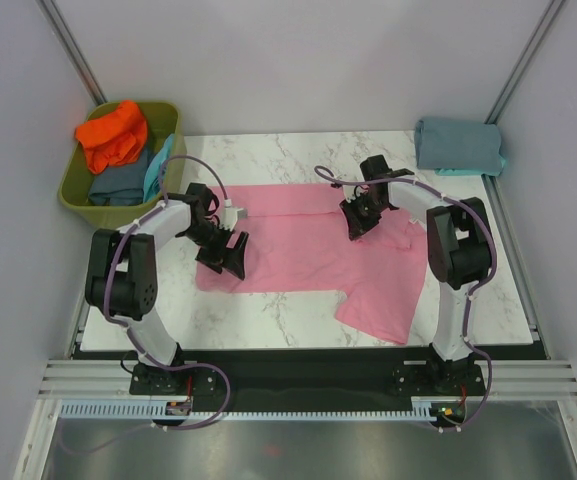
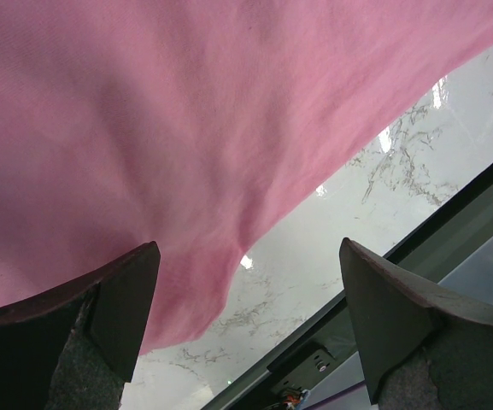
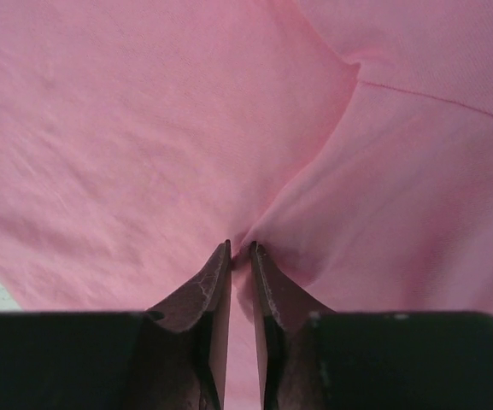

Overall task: Fold and stack the t-shirts
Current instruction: Fold the tshirt

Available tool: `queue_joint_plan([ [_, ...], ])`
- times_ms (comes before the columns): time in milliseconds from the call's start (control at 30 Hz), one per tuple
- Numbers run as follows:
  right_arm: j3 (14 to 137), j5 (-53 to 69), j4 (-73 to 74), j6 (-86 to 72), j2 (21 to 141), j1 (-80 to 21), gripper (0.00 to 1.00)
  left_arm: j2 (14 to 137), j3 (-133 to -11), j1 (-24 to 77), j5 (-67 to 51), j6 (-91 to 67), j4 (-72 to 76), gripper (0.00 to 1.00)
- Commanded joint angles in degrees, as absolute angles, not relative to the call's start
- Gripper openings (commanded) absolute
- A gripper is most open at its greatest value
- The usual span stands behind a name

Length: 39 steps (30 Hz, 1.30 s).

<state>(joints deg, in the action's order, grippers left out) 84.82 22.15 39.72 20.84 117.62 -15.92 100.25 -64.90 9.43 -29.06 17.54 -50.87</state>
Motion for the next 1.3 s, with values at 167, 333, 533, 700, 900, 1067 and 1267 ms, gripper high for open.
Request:
queue_joint_plan([
  [167,85.17,21.70,40.43,20.66,115.93,-16.17,0.08,101.78,-66.88,9.05,-29.97,19.07,-50.89,0.94],
  [333,85.17,25.30,41.75,19.69,113.74,-16.43,0.04,102.04,-66.97,9.05,-30.41,18.81,-50.63,0.94],
  [533,83.85,30.85,43.06,19.51,112.85,-17.40,0.03,102.39,-67.06,9.05,-30.41,18.63,-50.10,0.94],
  [700,83.41,31.82,42.89,18.90,112.94,-17.84,0.34,101.69,-67.32,9.05,-30.76,18.54,-50.18,0.94],
  [900,85.86,32.26,42.80,17.06,110.75,-17.40,0.43,95.11,-71.27,8.70,-31.46,18.54,-49.83,0.99],
  [1067,88.41,29.98,40.70,15.56,109.60,-14.77,0.45,93.78,-72.51,8.61,-31.46,18.54,-49.83,0.99],
  [1267,92.37,29.71,37.10,10.56,114.60,-6.51,0.45,95.27,-69.53,8.53,-28.74,21.62,-56.95,0.96],
])
